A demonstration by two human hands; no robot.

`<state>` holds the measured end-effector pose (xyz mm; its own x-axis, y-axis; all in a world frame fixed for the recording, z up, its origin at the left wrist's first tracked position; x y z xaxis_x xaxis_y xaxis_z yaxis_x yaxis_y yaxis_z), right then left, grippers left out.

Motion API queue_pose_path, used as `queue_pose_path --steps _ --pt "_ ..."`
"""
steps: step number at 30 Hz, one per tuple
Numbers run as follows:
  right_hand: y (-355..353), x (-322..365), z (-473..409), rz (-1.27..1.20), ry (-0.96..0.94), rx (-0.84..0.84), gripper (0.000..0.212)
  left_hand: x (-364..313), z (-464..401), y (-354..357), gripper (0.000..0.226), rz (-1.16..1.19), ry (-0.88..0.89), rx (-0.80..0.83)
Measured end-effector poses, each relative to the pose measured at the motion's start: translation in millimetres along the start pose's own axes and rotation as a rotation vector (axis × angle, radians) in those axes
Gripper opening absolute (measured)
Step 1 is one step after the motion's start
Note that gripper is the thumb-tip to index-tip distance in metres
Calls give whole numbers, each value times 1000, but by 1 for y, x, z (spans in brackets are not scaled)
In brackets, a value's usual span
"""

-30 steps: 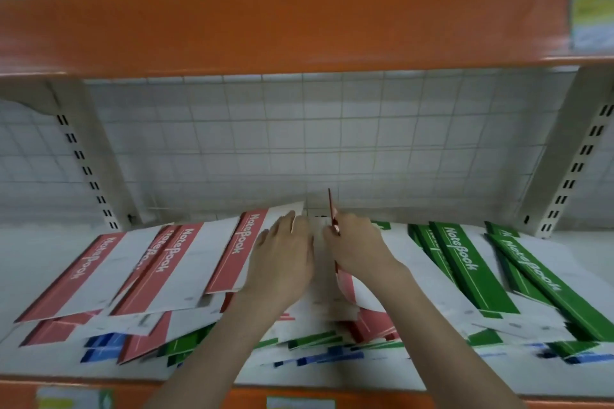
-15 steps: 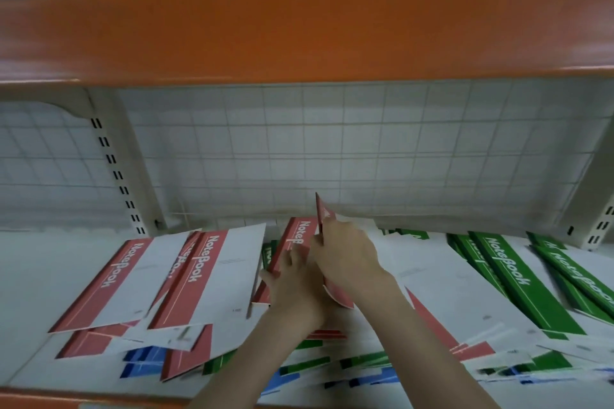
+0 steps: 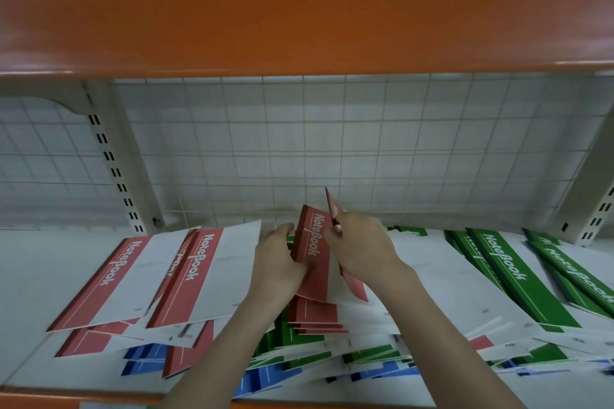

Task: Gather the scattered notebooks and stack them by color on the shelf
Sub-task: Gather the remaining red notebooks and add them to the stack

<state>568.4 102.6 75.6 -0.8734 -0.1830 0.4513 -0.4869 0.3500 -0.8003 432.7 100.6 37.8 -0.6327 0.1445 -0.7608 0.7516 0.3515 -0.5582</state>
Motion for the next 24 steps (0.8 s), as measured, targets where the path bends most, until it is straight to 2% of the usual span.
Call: queue_pose_path --steps 2,4,6,12,15,19,21,24 --pt "4 7 0 -16 -19 33 32 -1 -1 1 57 142 -89 14" --pt "12 10 2 -40 -10 89 30 -3 1 5 42 341 -208 81" --pt "17 10 4 -40 12 122 30 -4 2 7 27 457 -247 132" --pt "20 7 10 -20 26 222 41 3 -1 11 47 584 -395 147" --pt "17 5 9 -12 48 206 25 -5 2 10 53 548 -274 211" --pt "12 3 11 -59 119 135 29 -12 7 6 28 13 111 198" --pt "11 2 14 -65 127 120 34 -10 9 6 19 -91 136 192" --pt "11 3 18 -59 121 111 35 -12 14 4 15 -8 106 164"
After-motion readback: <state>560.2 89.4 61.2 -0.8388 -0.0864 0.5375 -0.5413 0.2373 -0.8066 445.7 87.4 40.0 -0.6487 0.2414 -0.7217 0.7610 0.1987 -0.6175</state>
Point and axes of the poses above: each hand's wrist, its own z-axis away from the middle knuckle, its own y-axis out of the palm, x = y × z, the point moved 5 cm from there along -z, towards the middle knuckle, and after that the axes turned 8 degrees about -x, right-handed, at the moved point
